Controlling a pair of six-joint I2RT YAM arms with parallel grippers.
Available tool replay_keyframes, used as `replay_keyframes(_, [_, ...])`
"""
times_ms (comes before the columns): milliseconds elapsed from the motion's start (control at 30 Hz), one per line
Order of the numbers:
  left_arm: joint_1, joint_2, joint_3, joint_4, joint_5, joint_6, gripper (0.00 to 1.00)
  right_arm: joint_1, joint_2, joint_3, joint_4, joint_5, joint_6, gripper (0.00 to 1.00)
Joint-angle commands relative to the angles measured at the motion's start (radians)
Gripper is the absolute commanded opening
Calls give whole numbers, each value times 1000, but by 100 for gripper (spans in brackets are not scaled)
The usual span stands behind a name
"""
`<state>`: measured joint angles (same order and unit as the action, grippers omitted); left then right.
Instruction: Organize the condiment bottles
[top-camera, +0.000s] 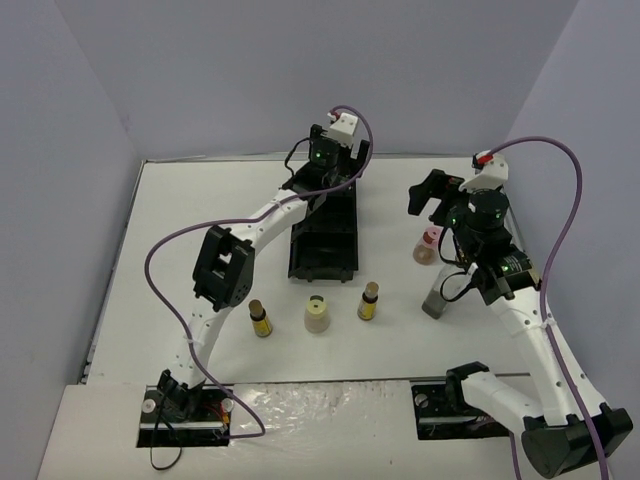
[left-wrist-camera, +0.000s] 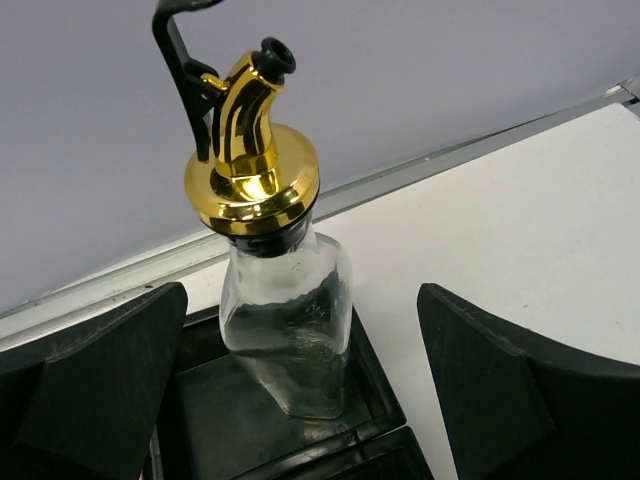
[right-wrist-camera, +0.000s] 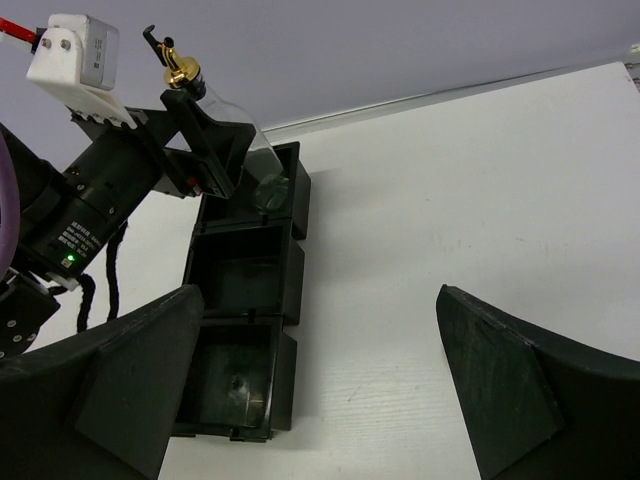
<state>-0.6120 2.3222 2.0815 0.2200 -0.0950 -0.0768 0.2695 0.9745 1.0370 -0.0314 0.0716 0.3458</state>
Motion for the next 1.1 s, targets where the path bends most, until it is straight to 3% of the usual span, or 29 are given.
replay_keyframes(0, [-8,-147,-49,58,-69,30,97,7,-40,34,23,32,-5,100])
replay_keyframes(500, [-30,-492,-409,73,-231,18,97,9,-135,59,-109,94,14,100])
replay_keyframes(767, [-105,-721,-586,-22,-299,11,97,10,-158,104,-306,219,53,100])
replay_keyframes(1067, [-254,-835,-628,-165,-182,12,97,11,-232,142,-425,315,54,100])
